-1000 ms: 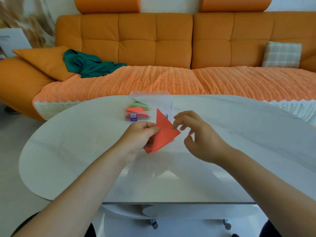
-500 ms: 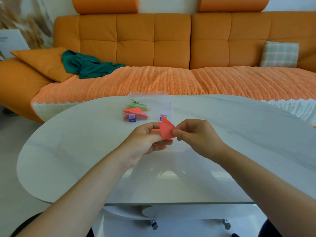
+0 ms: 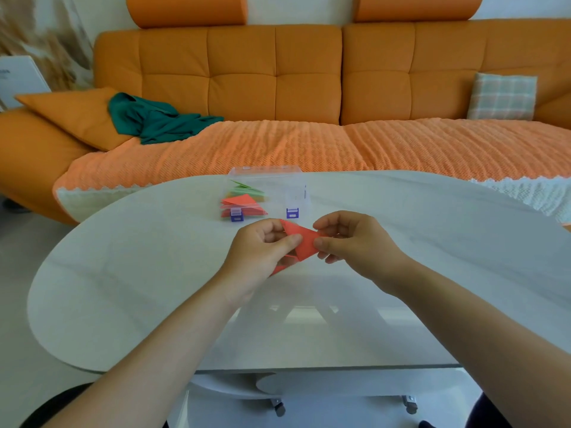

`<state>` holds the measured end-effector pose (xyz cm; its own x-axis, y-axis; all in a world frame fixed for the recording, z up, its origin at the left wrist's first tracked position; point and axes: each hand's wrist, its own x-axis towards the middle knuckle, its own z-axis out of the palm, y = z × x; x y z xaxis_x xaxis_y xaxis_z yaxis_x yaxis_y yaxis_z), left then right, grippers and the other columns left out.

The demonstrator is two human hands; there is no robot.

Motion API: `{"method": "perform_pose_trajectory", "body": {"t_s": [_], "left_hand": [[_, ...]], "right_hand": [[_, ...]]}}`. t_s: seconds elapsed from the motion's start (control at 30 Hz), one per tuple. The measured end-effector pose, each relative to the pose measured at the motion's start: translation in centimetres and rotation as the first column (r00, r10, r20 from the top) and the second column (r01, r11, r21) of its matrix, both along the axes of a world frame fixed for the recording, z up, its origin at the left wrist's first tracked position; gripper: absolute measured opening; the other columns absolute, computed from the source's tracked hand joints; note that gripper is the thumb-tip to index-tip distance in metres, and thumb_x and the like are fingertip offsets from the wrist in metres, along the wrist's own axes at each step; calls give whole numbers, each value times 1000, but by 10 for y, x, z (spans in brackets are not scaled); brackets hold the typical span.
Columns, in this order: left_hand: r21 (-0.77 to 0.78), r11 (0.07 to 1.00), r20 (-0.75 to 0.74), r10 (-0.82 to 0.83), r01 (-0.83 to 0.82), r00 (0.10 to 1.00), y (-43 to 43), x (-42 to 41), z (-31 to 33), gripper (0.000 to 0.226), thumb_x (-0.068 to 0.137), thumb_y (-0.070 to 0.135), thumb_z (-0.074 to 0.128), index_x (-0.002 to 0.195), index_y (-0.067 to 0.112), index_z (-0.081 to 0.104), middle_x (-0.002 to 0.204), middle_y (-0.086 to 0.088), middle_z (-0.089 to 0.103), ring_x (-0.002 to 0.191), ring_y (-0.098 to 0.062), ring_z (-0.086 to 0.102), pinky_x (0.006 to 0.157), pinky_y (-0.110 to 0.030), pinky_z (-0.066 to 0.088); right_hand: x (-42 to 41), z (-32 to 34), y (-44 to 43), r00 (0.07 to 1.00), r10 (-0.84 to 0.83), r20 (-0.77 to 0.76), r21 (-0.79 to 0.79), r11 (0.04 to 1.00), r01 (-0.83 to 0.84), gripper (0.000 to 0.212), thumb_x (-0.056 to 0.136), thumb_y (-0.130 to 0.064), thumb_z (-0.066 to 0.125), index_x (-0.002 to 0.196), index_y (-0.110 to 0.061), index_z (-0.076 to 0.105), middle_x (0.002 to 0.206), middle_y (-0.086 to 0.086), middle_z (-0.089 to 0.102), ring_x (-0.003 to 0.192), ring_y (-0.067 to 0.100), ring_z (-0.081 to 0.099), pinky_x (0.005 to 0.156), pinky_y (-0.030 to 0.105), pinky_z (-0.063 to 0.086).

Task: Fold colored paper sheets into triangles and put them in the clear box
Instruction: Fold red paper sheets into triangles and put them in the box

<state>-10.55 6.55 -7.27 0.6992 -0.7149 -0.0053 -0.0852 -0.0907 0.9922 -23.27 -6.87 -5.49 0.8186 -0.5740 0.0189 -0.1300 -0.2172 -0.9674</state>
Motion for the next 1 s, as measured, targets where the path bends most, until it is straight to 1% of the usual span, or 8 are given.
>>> {"method": "perform_pose_trajectory", "body": {"t_s": [0.1, 0.2, 0.27, 0.4, 0.5, 0.6, 0.77, 1.0], "left_hand": [[5, 1000, -2, 28, -28, 1000, -1, -2, 1, 12, 92, 18, 71, 103, 14, 73, 92, -2, 78, 86, -17, 75, 73, -27, 60], [-10, 1000, -48, -13, 13, 999, 0, -3, 2, 14, 94, 15, 68, 107, 11, 72, 93, -5, 78, 89, -21, 75, 75, -29, 60], [-22, 999, -54, -27, 26, 998, 0, -4, 3, 19, 94, 14, 68, 112, 14, 68, 93, -6, 78, 87, -23, 75, 76, -33, 61], [-17, 995, 80, -102, 103, 992, 4, -3, 8, 29, 94, 12, 68, 120, 23, 61, 86, -8, 78, 79, -25, 76, 73, -38, 63], [-22, 988, 124, -150, 154, 981, 8, 2, 12, 19, 92, 8, 68, 109, 16, 67, 84, -10, 77, 76, -28, 76, 73, -37, 63], [-26, 984, 115, -172, 176, 978, 11, 5, 16, 17, 88, 2, 71, 100, 13, 72, 81, -9, 77, 72, -23, 75, 68, -29, 61], [6, 974, 116, -226, 227, 967, 15, 9, 20, 20, 84, -3, 71, 96, 12, 75, 75, -16, 75, 65, -21, 73, 64, -27, 61], [42, 977, 117, -211, 207, 970, 14, 6, 16, 18, 84, -1, 73, 89, 16, 77, 66, -10, 73, 60, -17, 71, 58, -22, 56]], "right_hand": [[0, 1, 0, 999, 6, -37, 37, 999, -5, 20, 90, -11, 72, 108, -18, 68, 85, 6, 75, 71, 18, 70, 68, 32, 59], [0, 2, -2, 995, -3, -99, 14, 1000, 5, 8, 91, -18, 71, 97, -15, 76, 77, 1, 75, 66, 13, 67, 65, 27, 57], [0, 2, -3, 993, -13, -115, -4, 1000, 13, 9, 91, -20, 71, 89, -15, 78, 71, -3, 72, 63, 11, 64, 63, 26, 54], [-2, 5, -7, 989, 5, -145, -13, 1000, -7, 12, 92, -22, 70, 87, -14, 78, 65, -7, 69, 61, 11, 61, 64, 26, 52], [-5, 9, -11, 985, 55, -165, -15, 998, -59, 14, 92, -22, 69, 89, -12, 78, 68, -4, 70, 64, 12, 61, 66, 28, 52], [-8, 12, -14, 979, 104, -177, -6, 994, -107, 14, 93, -21, 68, 90, -10, 78, 74, -1, 72, 66, 12, 61, 66, 26, 52], [-10, 13, -17, 967, 162, -198, 16, 987, -162, 15, 94, -18, 67, 91, -7, 77, 70, -1, 70, 62, 12, 59, 66, 27, 50], [-11, 11, -22, 951, 191, -245, -33, 978, -205, 13, 93, -21, 69, 92, -11, 78, 63, -8, 68, 62, 8, 60, 67, 26, 50]]}}
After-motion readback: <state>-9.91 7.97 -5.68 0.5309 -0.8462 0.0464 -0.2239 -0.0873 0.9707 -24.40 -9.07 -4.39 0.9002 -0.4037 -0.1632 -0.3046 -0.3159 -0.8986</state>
